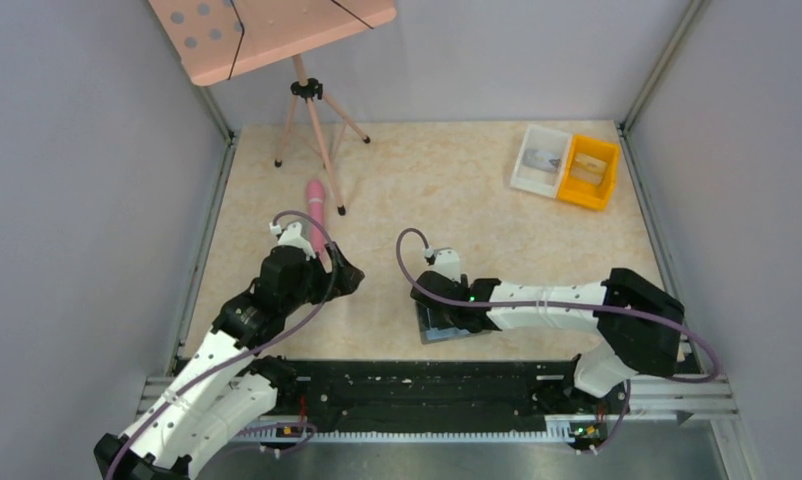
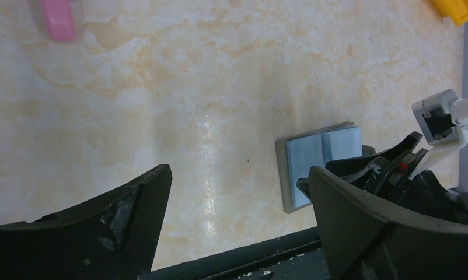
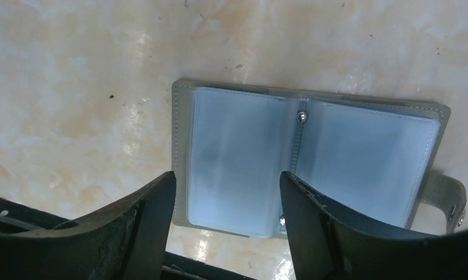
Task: Take the credit cards out of the card holder
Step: Remove the credit card from the card holder.
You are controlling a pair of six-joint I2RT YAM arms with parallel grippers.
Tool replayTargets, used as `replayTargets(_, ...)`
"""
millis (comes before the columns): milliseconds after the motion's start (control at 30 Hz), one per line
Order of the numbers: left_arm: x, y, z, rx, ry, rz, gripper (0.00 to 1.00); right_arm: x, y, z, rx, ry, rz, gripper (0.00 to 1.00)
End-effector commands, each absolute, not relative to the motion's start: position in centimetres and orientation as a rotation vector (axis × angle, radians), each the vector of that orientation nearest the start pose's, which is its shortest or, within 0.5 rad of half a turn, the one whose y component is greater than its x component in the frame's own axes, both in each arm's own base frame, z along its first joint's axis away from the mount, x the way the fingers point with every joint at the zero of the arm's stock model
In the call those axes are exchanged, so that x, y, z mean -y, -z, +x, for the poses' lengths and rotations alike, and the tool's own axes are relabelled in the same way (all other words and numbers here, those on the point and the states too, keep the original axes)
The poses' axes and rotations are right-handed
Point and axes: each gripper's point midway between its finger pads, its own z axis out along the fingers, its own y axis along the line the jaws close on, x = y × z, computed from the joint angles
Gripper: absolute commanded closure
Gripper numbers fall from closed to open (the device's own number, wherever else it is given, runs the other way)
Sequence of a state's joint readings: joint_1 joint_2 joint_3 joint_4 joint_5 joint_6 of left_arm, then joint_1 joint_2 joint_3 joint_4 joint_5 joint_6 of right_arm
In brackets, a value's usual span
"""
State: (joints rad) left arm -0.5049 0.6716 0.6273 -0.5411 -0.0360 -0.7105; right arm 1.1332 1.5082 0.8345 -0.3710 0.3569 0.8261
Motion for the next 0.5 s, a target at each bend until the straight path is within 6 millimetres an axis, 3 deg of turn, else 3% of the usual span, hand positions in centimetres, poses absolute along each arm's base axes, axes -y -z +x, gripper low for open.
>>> replayTargets(0,13.7,-16.3,21.1,-2.201,0.645,-0.28,0.07,-29.0,-4.7,18.0,-2.478,-0.202,-0.229,0.33)
replayTargets(233,13.5,-16.3,21.1,-2.203,0.632,-0.27,0.07,-28.5,-3.4,17.6,-2.501,-0.137,-0.254,0.34)
replayTargets(467,13.6,-16.3,21.5,-2.208,0.621,-0.263,0.07,-28.9,-2.6,17.4,-2.521,-0.124,-0.28,0.43)
